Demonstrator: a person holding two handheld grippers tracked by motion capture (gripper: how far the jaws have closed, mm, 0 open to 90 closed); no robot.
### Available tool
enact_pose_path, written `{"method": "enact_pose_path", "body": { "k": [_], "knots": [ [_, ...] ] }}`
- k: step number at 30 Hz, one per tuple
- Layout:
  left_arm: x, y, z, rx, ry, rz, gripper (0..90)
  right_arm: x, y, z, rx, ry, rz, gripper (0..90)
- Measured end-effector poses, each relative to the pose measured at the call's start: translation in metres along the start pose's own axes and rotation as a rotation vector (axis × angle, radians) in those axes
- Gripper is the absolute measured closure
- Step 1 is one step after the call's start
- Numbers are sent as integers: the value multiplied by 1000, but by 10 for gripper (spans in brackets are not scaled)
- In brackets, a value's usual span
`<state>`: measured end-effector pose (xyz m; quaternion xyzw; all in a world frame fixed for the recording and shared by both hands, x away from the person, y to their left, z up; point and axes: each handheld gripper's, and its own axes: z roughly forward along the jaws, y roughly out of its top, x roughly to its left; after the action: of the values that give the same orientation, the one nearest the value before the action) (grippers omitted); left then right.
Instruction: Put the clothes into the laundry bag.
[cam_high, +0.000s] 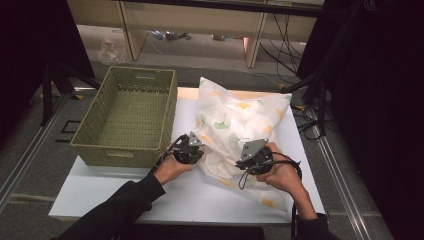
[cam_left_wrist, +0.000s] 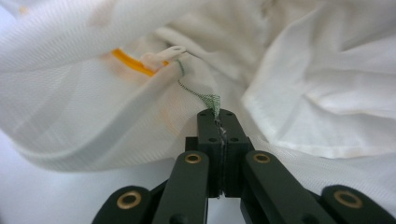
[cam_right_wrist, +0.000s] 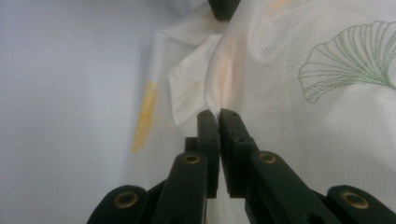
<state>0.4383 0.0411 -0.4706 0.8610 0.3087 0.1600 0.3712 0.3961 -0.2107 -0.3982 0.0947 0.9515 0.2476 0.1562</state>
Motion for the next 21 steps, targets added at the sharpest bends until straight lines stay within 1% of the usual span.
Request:
{"method": "enact_pose_path", "body": {
  "k": [1, 2, 3, 6, 8, 11, 12, 14, 16, 17, 18, 19, 20, 21],
  "knots": [
    [-1, -1, -3, -4, -8, -4, 891, -1, -1, 1, 4, 5, 1, 881],
    [-2, -3, -8, -3, -19, 5, 891, -1, -1, 1, 7, 2, 3, 881],
    [-3, -7, -12, -9, -32, -1, 891, 0, -1, 1, 6, -3, 4, 881],
    [-5, -19, -22, 0, -57, -9, 890, -1, -2, -1, 8, -3, 6, 882],
    [-7, -26, -27, 5, -89, -15, 891, -1, -1, -1, 2, -8, 4, 882],
    [-11, -35, -35, 9, -117, -16, 890, -1, -1, -2, 2, -9, 4, 883],
    [-12, -37, -37, 8, -118, -26, 888, -1, -1, -2, 4, -11, 4, 883],
    [-13, -41, -41, 19, -118, -10, 885, -1, -1, -2, 5, -10, 6, 883],
    [-11, -44, -42, 23, -132, -20, 882, -1, -1, -3, 5, -15, 6, 883],
    [-11, -46, -43, 29, -127, -25, 881, -1, -1, -3, 5, -10, 5, 883],
    [-11, -47, -43, 37, -132, -30, 881, -1, -1, -3, 4, -11, 7, 883],
    [-10, -48, -44, 46, -138, -25, 880, -1, -1, -4, 3, -11, 9, 883],
    [-10, -49, -46, 54, -127, -9, 880, -1, -1, -4, 5, -16, 15, 884],
    [-10, -50, -47, 63, -123, -11, 880, -2, -1, -4, 4, -24, 7, 884]
  ]
}}
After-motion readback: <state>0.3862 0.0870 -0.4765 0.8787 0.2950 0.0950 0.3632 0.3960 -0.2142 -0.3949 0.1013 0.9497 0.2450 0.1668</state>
